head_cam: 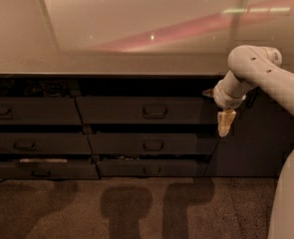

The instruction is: Open top drawer

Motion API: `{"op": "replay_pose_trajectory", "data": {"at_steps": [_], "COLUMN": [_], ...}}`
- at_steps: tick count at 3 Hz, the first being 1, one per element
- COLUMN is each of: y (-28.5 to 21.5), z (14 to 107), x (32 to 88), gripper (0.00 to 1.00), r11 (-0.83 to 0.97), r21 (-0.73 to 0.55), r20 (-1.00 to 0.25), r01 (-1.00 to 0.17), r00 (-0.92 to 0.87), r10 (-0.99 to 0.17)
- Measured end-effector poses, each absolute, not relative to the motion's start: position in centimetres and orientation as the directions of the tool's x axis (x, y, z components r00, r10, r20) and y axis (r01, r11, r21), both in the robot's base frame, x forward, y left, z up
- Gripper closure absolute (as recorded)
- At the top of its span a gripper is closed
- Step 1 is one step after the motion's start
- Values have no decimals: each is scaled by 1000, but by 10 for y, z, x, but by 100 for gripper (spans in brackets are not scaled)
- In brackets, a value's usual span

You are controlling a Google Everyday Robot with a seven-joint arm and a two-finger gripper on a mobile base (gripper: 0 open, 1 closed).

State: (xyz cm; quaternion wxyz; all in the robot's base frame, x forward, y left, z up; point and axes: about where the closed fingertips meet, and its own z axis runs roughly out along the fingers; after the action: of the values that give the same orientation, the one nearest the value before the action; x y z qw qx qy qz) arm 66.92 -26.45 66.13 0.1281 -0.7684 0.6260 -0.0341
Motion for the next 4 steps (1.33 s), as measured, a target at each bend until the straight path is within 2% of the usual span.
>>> {"op": "replay_pose_trajectory", "data": {"at_steps": [3,4], "y": [-278,-278], "z": [649,649], "x": [673,673], "gripper": [0,19], "r11": [-139,-139], "r21": [-203,-203], "r20": [-125,-125], "r01": [-969,-969], "r00": [167,167], "r10": [-978,-978]}}
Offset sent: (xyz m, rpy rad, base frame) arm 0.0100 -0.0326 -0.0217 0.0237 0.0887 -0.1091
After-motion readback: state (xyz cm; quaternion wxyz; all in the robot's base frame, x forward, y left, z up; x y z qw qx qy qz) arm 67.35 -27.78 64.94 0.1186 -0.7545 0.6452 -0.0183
